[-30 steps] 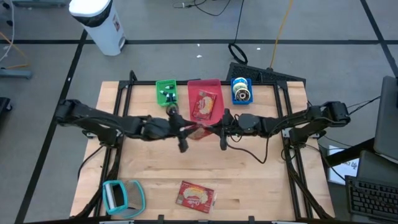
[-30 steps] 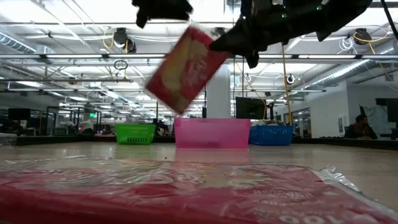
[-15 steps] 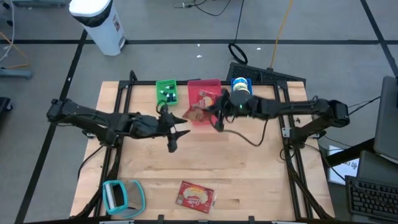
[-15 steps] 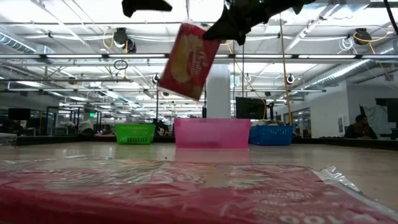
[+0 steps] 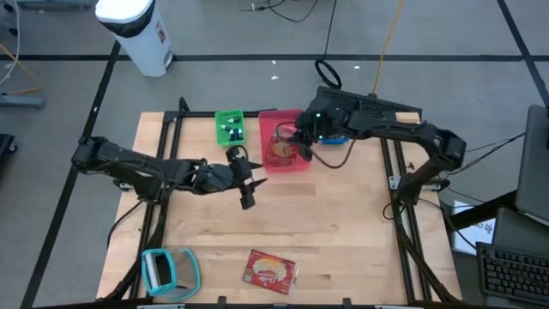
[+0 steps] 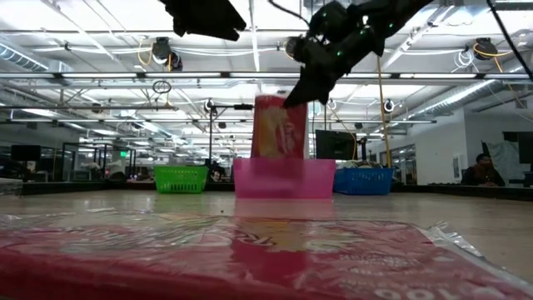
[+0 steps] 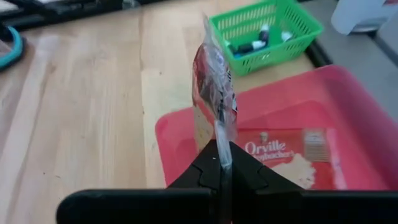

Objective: Pick & Place Food Item
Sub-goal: Put the left red popcorn bag into the red bin, then put the red popcorn bag into the red bin

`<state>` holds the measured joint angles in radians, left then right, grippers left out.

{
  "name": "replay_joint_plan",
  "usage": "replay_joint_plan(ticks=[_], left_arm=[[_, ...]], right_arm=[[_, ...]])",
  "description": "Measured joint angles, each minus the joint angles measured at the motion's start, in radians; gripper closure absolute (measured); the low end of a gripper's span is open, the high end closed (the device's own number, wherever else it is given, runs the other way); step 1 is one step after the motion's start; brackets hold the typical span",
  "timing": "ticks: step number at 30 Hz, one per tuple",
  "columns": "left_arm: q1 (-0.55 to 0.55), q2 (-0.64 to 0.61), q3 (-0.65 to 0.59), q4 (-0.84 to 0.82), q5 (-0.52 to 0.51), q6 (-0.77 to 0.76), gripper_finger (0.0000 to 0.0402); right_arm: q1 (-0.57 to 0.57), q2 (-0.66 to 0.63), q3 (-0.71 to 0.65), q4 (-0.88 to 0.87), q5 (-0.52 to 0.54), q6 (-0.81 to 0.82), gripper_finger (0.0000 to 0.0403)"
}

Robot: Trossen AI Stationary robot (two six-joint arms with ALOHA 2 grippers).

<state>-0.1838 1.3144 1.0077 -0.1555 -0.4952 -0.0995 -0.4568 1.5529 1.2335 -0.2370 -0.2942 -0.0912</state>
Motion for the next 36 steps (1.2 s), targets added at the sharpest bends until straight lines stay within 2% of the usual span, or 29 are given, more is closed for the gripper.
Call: replay_joint_plan(ticks=[8,15,19,25,27,31,36], left_arm=[[0.039,0.000,0.000,-0.012,-0.003,-0.008,0.0204],[0.054,0.000,0.000,-0.049,-0.003,-0.008,0.0199],[0.054,0.000,0.000,-0.054,-0.002,0.006,0.0195],[0.053,0.000,0.000,-0.054,-0.002,0.012,0.0194],[0.053,0.000,0.000,-0.054,-0.002,-0.001,0.0194],[0.053,0.000,0.000,-0.055,-0.002,-0.034,0.0194],[0.053,0.000,0.000,-0.088,0.033,-0.053,0.0194]], right_arm=[[-0.001,0.112,0.002,0.079,0.008,-0.022,0.0403],[0.000,0.135,0.002,0.075,0.167,-0.183,0.0390],[0.001,0.135,0.001,0.087,0.218,-0.290,0.0357],[0.020,0.135,0.001,0.112,0.231,-0.348,0.0264],[0.038,0.135,0.001,0.135,0.286,-0.357,0.0233],[0.093,0.109,-0.001,0.152,0.491,-0.456,0.0182],[0.223,0.007,0.000,0.145,0.694,-0.511,0.0150]])
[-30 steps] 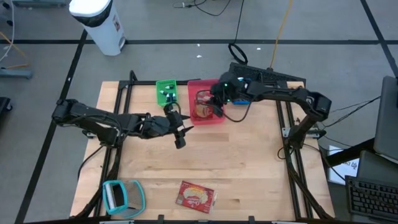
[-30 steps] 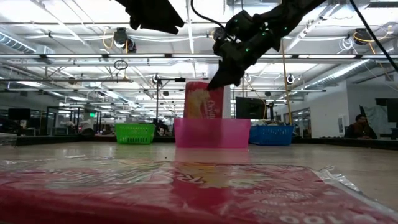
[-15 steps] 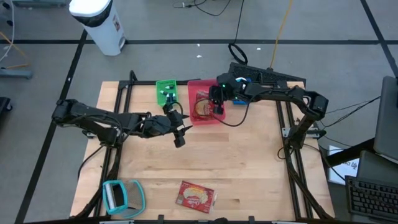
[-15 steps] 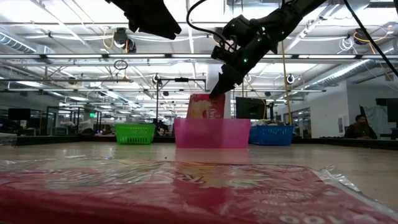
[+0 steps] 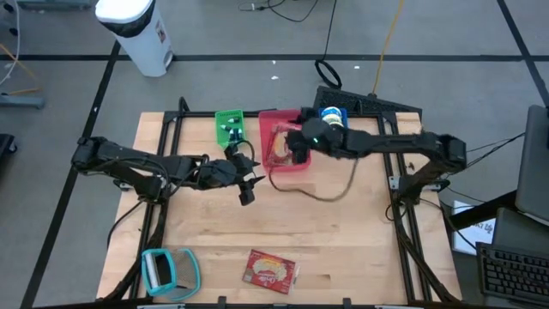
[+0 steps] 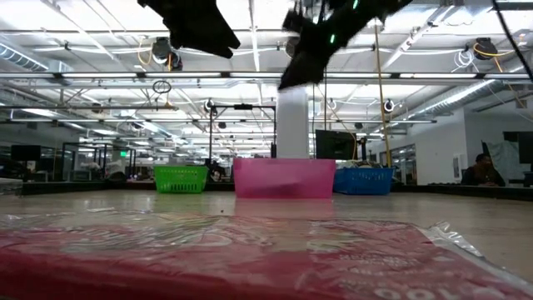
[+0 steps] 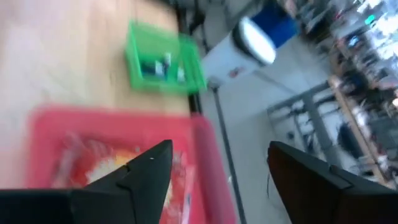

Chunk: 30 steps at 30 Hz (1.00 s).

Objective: Pick & Place Food Item
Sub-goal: Put the red popcorn bag into the red bin

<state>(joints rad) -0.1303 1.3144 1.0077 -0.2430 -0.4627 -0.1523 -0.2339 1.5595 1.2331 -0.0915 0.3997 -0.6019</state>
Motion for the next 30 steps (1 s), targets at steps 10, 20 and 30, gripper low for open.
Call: replay_joint_plan(ticks=[10,20,30], left_arm=[[-0.130,0.115,-0.002,-0.155,0.309,-0.194,0.0195],[-0.294,0.438,-0.001,-0.064,0.442,-0.659,0.0195],[-0.423,0.491,-0.002,-0.010,0.421,-1.134,0.0195]], right_arm=[[0.359,-0.255,0.001,-0.169,0.044,0.256,0.0153],[0.680,-0.301,-0.068,-0.245,0.062,0.445,0.0173],[0.847,-0.302,-0.195,-0.082,0.128,0.553,0.0181]])
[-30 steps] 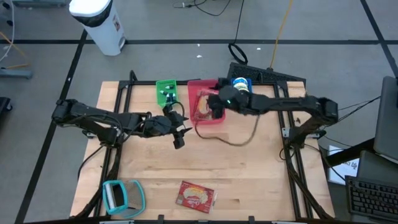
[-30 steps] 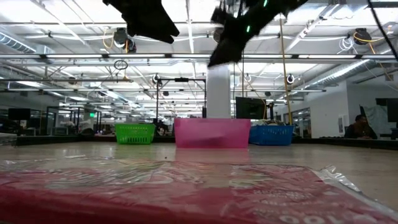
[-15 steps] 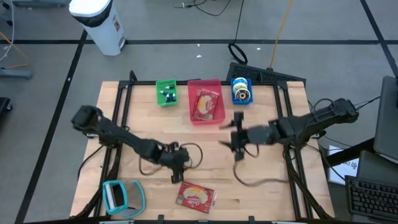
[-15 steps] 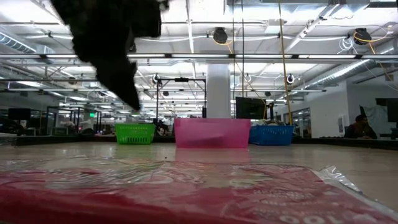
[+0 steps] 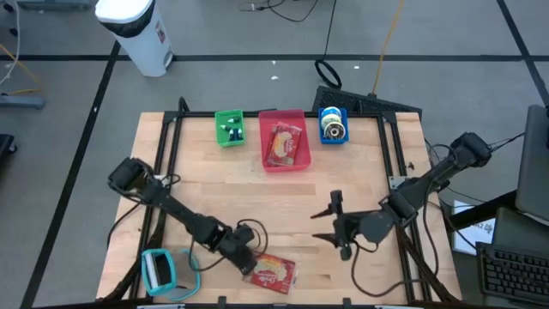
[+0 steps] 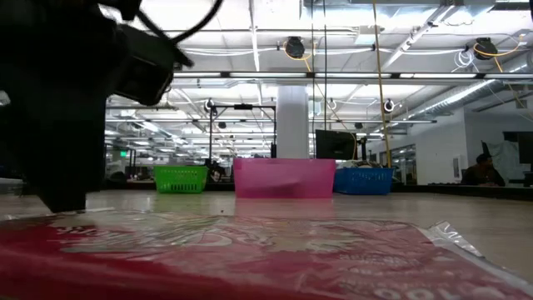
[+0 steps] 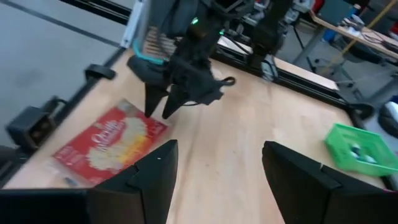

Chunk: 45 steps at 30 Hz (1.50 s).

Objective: Pick & Place Food Item
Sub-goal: Put the red popcorn bag into the red bin

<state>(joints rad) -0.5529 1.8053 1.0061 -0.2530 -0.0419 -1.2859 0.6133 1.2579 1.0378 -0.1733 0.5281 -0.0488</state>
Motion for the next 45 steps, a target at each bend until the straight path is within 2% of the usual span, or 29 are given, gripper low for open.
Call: replay_joint_plan(ticks=[6,11,17,21,24,29,31,38,42,45], left_arm=[[-0.060,0.025,0.001,0.128,-0.057,-0.140,0.0195],[-0.067,0.088,0.003,0.225,-0.086,-0.208,0.0195],[-0.064,0.143,0.007,0.240,-0.112,-0.271,0.0195],[-0.062,0.146,0.007,0.240,-0.121,-0.272,0.0199],[-0.057,0.144,0.005,0.232,-0.104,-0.264,0.0235],[-0.052,0.144,0.003,0.169,-0.089,-0.262,0.0361],[-0.051,0.144,0.003,0.145,-0.089,-0.270,0.0389],[-0.027,0.098,0.002,0.120,-0.096,-0.191,0.0400],[0.010,-0.004,0.000,0.012,-0.215,-0.088,0.0400],[0.031,-0.092,0.063,-0.134,-0.243,-0.014,0.0401]], right_arm=[[0.069,0.000,-0.088,0.153,0.000,0.003,0.0181],[0.111,0.000,-0.149,0.266,0.000,0.004,0.0181],[0.151,0.000,-0.190,0.318,0.003,0.010,0.0181],[0.169,0.000,-0.207,0.327,0.054,0.009,0.0181],[0.175,0.000,-0.217,0.327,0.094,0.005,0.0181],[0.174,0.000,-0.225,0.327,0.104,0.001,0.0181],[0.174,0.000,-0.225,0.327,0.104,0.001,0.0181],[0.174,0.000,-0.225,0.327,0.104,0.012,0.0181],[0.165,0.000,-0.225,0.326,0.103,0.044,0.0181],[0.151,0.000,-0.225,0.327,0.104,0.063,0.0181]])
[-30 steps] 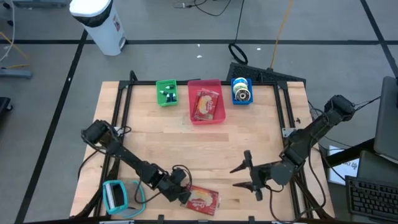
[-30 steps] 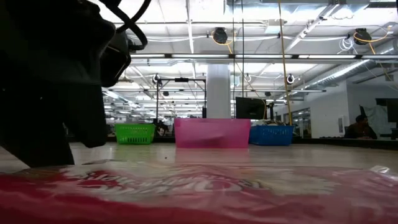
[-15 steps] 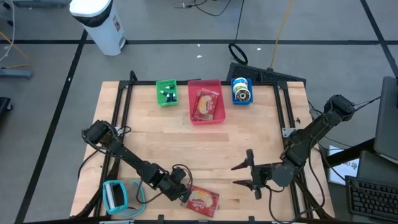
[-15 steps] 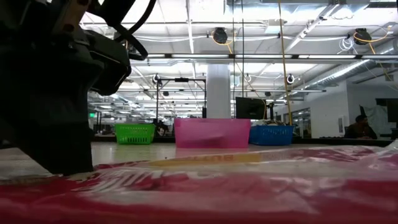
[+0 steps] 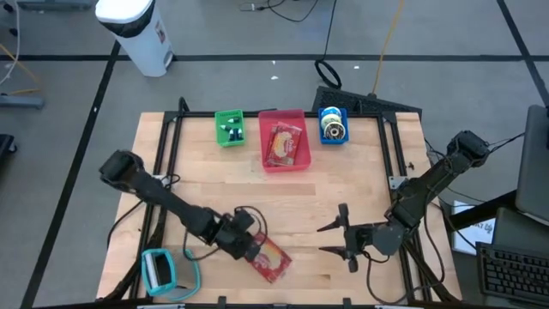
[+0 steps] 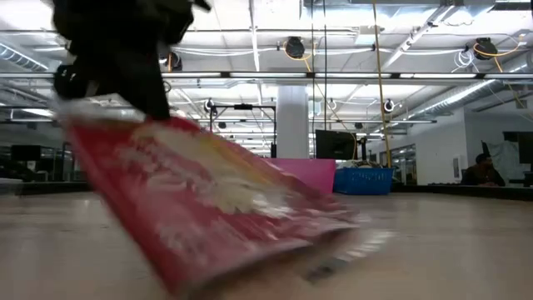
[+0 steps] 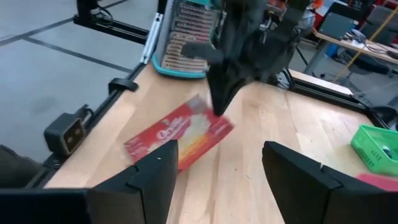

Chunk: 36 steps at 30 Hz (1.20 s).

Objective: Pick & Place Food Item
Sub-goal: Put the red popcorn bag into the red bin

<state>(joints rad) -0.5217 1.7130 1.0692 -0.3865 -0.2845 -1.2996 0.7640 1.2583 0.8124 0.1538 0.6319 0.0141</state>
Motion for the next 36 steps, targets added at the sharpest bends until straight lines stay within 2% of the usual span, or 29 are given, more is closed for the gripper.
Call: replay_joint_plan(ticks=[5,10,13,17,21,25,29,32,36], left_arm=[[0.047,-0.057,0.174,-0.260,-0.051,0.217,0.0401],[0.094,-0.046,0.385,-0.428,-0.061,0.459,0.0401],[0.123,-0.043,0.452,-0.432,-0.079,0.594,0.0401],[0.160,-0.046,0.482,-0.431,-0.074,0.730,0.0401],[0.203,-0.044,0.482,-0.439,-0.030,0.822,0.0401],[0.239,-0.045,0.483,-0.454,-0.010,0.888,0.0402],[0.273,-0.045,0.483,-0.456,0.039,0.957,0.0402],[0.295,-0.046,0.483,-0.455,0.048,1.003,0.0402],[0.321,-0.046,0.484,-0.455,0.060,1.050,0.0402]], right_arm=[[-0.053,0.000,0.000,0.001,0.000,0.002,0.0181],[-0.163,0.001,0.000,0.019,-0.012,0.001,0.0181],[-0.261,0.001,0.000,0.018,-0.111,0.001,0.0181],[-0.402,0.013,0.000,0.065,-0.350,-0.032,0.0181],[-0.499,0.051,0.001,0.162,-0.480,-0.132,0.0181],[-0.584,0.113,0.002,0.239,-0.644,-0.168,0.0181],[-0.653,0.176,0.003,0.310,-0.718,-0.159,0.0181],[-0.692,0.218,0.026,0.304,-0.755,-0.157,0.0181],[-0.720,0.267,0.084,0.307,-0.857,-0.157,0.0181]])
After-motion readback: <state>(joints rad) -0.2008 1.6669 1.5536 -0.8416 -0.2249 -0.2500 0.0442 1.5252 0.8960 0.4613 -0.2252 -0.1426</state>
